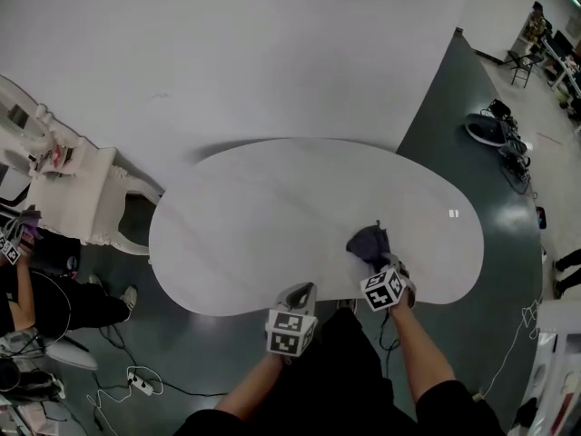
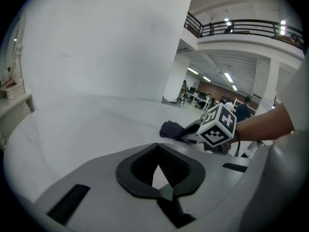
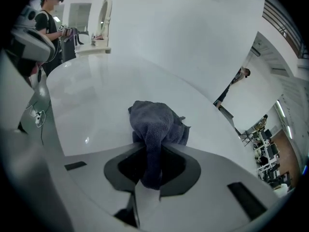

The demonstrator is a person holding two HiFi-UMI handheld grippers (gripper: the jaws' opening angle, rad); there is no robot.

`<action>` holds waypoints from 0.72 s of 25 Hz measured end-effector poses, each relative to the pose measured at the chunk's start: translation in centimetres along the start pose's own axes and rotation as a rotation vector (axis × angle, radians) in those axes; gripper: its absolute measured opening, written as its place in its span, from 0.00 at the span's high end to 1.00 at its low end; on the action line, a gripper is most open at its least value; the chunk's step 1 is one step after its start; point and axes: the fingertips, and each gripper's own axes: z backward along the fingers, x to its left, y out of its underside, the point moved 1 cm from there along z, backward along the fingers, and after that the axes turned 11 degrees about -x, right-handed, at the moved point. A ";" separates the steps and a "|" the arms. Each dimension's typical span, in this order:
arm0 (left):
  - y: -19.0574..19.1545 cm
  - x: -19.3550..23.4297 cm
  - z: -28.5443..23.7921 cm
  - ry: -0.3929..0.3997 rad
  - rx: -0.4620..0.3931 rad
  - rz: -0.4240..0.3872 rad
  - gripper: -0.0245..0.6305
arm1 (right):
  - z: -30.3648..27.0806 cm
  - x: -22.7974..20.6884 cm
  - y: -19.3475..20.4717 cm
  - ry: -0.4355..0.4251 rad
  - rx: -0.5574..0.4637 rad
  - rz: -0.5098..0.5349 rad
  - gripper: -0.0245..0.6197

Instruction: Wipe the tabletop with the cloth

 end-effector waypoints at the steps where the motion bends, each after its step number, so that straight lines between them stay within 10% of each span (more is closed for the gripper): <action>1: 0.2 0.2 0.6 0.001 -0.004 0.003 0.95 | 0.4 1.2 0.0 -0.003 0.000 0.005 0.89; 12: 2.9 -1.1 2.7 0.056 -0.012 0.019 0.95 | 5.9 11.6 0.9 -0.141 -0.048 -0.091 0.89; 18: 1.8 -2.7 2.4 0.057 -0.044 -0.047 0.95 | 10.1 11.2 -0.9 -0.135 -0.218 -0.338 0.89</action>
